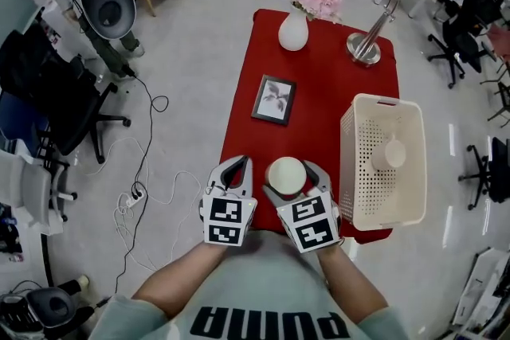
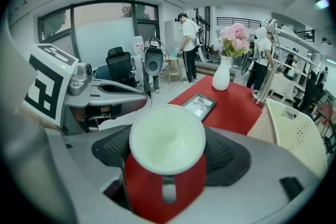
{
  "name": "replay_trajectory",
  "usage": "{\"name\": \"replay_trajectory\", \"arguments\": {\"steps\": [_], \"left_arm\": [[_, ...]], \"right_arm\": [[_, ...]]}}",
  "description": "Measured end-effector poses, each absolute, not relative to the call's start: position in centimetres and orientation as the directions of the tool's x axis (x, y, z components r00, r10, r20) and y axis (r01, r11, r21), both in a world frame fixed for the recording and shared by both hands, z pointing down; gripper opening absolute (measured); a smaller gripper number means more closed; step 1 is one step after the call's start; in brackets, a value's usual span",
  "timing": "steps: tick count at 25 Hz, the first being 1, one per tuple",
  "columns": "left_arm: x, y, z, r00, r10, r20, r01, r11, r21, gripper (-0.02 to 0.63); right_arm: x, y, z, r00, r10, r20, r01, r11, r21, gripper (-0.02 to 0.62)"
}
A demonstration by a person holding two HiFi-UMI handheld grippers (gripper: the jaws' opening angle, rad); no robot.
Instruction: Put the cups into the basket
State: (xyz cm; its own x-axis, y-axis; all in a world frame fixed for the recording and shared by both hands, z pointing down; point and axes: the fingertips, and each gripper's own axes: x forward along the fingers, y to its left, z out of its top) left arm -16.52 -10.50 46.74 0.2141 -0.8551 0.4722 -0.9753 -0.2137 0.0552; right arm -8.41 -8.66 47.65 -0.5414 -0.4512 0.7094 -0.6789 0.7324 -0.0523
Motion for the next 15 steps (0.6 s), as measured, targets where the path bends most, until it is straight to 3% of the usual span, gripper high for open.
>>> {"name": "replay_trajectory", "arguments": {"steps": [15], "left_arm": [[-4.8,-13.3,43.4,0.444,-0.798,0.407,-0.887,-0.456,0.072,0.006]], "right_arm": [[2.9,-9.5,42.3,-0.42,-0.64,0.644,-0.845,0.534,-0.02,0.388]]}}
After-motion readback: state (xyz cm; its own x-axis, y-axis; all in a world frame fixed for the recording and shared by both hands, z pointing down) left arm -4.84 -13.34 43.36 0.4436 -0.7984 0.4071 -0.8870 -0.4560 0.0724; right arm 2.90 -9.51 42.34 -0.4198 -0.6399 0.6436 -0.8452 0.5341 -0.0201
